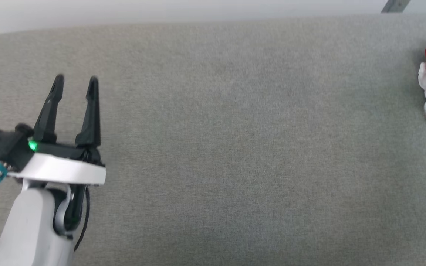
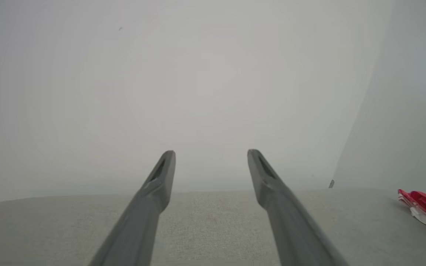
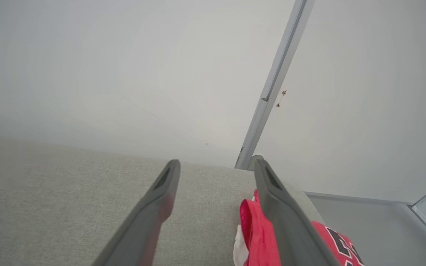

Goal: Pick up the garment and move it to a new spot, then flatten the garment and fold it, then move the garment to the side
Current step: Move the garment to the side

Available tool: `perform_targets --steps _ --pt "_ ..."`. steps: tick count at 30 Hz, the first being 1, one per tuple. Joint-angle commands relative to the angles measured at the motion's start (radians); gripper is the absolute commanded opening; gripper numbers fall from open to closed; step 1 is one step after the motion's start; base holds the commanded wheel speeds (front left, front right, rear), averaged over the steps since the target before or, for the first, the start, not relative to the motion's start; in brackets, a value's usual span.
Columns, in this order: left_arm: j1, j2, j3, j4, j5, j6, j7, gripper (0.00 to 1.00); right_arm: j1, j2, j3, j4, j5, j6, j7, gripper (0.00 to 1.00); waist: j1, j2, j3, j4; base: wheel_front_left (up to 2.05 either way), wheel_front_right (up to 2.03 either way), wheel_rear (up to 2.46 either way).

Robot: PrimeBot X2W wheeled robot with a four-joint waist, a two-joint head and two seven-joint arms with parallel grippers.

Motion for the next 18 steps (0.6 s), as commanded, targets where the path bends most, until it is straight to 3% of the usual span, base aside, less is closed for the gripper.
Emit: perform_targets --steps 1,9,18 --pt "0.028 -0.001 0.012 -0.003 0.010 -0.003 -0.004 1.00 0.029 0.007 0.006 -0.019 0.022 -0.001 -0.012 1.00 0.0000 0.0000 -0.024 0.010 0.00 0.00 0.00" --pt "0.156 -0.013 0.082 -0.017 0.067 -0.003 -0.005 1.00 0.196 0.029 0.039 -0.152 0.104 -0.001 -0.023 1.00 0.0000 0.0000 -0.090 0.033 0.00 0.00 0.00" --pt "0.308 -0.037 0.164 -0.045 0.085 -0.003 -0.005 1.00 0.410 0.071 0.013 -0.361 0.121 -0.001 -0.024 1.00 0.0000 0.0000 -0.140 0.047 0.00 0.00 0.00"
